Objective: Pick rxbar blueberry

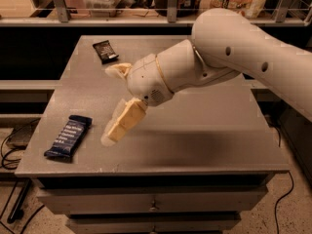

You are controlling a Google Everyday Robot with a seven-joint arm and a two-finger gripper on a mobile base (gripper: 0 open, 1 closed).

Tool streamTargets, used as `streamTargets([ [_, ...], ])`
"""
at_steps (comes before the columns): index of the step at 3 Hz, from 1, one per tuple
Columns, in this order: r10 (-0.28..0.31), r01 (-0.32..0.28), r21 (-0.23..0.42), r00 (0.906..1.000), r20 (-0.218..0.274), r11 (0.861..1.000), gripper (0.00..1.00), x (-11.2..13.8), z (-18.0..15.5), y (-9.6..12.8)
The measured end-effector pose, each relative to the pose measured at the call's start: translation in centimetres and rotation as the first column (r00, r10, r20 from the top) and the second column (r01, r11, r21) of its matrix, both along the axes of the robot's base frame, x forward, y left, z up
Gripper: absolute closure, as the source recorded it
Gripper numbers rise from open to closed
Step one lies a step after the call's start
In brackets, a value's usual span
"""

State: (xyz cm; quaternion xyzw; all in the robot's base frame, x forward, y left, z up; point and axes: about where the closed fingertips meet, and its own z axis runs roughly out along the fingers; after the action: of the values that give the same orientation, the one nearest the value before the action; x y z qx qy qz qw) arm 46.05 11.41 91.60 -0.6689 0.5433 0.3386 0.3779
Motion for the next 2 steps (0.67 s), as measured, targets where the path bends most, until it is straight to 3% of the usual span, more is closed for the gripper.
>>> streamTargets([
  [1, -0.007, 0.008, 0.027, 0.9997, -0.025, 1.000, 0.00, -0.3, -0.7, 0.8],
  [2, 0.002, 0.002, 0.072, 0.9984, -0.057, 0.997, 0.00, -0.5, -1.8, 3.2],
])
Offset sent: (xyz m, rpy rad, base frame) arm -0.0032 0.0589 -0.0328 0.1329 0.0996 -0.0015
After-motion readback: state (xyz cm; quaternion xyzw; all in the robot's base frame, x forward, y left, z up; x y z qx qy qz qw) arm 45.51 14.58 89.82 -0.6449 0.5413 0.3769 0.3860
